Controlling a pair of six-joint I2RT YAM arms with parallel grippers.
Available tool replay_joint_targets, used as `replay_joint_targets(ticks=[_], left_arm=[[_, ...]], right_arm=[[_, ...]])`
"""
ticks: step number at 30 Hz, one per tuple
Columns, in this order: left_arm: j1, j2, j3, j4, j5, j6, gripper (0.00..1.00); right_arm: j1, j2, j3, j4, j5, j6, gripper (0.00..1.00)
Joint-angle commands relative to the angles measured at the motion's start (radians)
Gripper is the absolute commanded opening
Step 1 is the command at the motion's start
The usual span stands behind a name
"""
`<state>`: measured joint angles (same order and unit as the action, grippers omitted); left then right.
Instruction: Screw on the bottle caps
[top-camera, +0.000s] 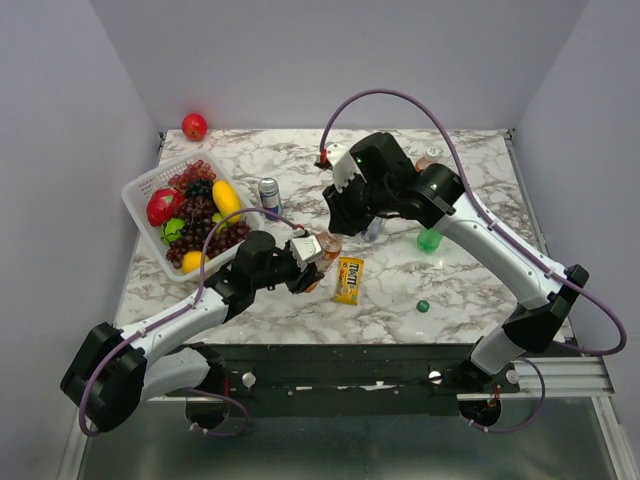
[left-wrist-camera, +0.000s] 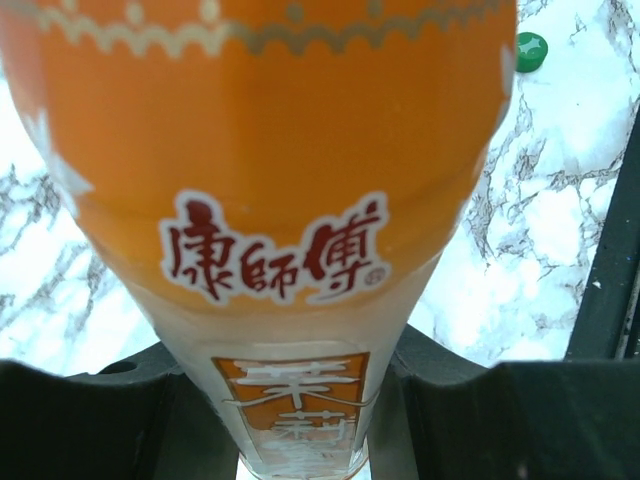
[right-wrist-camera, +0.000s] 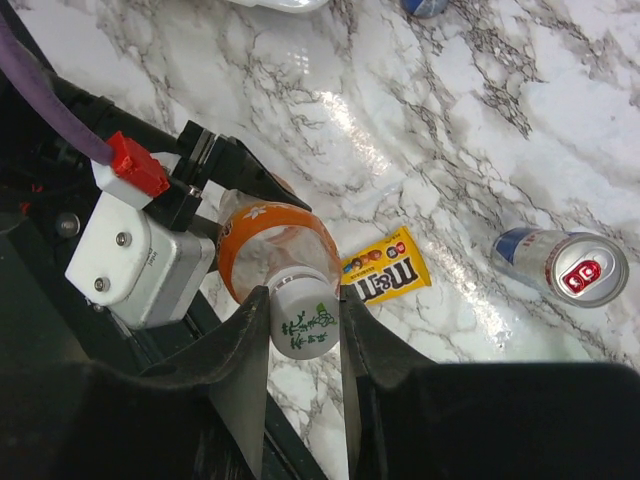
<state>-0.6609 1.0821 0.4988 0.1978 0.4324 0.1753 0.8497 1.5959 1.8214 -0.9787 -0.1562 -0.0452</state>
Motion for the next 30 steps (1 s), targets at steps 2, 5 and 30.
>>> replay_joint_targets(ticks=[2, 5, 30], left_arm=[[-0.017, -0.019, 0.057, 0.150, -0.018, -0.097, 0.00], [-0.017, -0.016, 0.047, 0.146, -0.026, -0.117, 0.00], [-0.016, -0.007, -0.039, 0.233, 0.009, -0.128, 0.00]], right_arm=[[0.005, 0.039, -0.007, -0.040, 0.086, 0.016, 0.09], [0.005, 0.029, -0.020, -0.031, 0.113, -0.016, 0.12], [0.005, 0.027, 0.076, -0.034, -0.012, -0.116, 0.55]])
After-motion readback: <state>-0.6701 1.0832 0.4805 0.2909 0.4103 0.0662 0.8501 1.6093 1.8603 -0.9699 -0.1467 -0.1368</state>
